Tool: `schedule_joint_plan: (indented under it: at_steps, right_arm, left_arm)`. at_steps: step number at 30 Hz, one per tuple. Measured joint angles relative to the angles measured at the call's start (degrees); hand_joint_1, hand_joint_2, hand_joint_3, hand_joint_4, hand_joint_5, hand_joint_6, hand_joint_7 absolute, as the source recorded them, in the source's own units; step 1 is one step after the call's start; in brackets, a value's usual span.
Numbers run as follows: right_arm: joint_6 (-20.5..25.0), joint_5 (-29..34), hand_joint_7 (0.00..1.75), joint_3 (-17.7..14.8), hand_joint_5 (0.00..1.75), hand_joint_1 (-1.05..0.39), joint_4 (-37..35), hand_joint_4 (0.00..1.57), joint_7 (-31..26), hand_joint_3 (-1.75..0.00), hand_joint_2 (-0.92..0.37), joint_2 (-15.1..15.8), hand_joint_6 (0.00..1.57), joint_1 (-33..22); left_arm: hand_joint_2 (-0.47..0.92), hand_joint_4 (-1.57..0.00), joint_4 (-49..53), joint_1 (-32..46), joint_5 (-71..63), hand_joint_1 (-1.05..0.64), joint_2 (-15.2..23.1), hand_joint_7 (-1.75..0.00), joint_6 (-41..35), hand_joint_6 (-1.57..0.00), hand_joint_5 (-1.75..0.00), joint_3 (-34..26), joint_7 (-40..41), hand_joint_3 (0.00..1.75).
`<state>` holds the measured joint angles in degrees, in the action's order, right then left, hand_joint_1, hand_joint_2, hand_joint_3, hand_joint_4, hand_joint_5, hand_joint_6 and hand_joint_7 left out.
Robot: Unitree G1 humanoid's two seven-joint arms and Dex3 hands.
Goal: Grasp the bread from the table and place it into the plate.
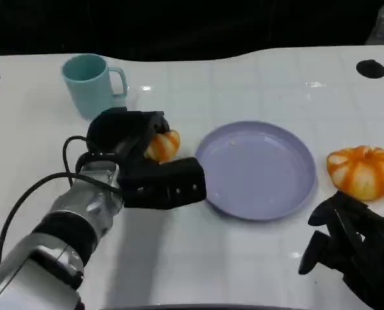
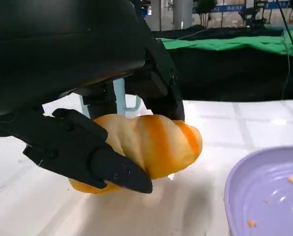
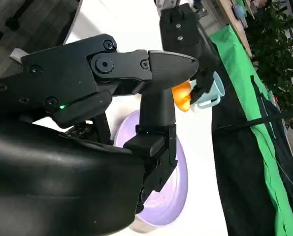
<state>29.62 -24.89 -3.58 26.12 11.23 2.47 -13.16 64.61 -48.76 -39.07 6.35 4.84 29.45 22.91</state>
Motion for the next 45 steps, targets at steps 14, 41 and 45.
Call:
schedule_joint_plan:
  at_steps: [14, 41, 45]
  right_arm:
    - [0.07, 0.00, 1.62, 0.17, 1.75, -0.44, -0.45, 0.64, -0.02, -0.37, -0.92, 0.02, 0.48, 0.10]
    - [-0.12, 0.66, 1.62, 0.96, 1.75, -0.44, 0.27, 0.62, 0.28, -0.37, -0.92, -0.01, 0.46, -0.79]
    - [-0.12, 0.71, 1.63, 1.06, 1.75, -0.44, 0.36, 0.62, 0.18, -0.38, -0.92, -0.10, 0.47, -0.81]
  left_arm:
    - [0.88, -0.89, -3.36, -4.76, -0.17, -0.22, -3.23, -1.37, 4.05, -0.76, -1.75, 0.63, -0.35, 0.22]
    - [0.82, -0.83, 5.30, -8.43, 0.32, -0.18, -16.40, -0.93, 1.78, -0.73, -1.75, 1.85, -6.24, 0.35]
    - [0.88, -0.76, 6.09, -8.57, 0.71, -0.22, -17.40, -0.57, 1.77, -0.87, -1.72, 1.78, -6.88, 0.10]
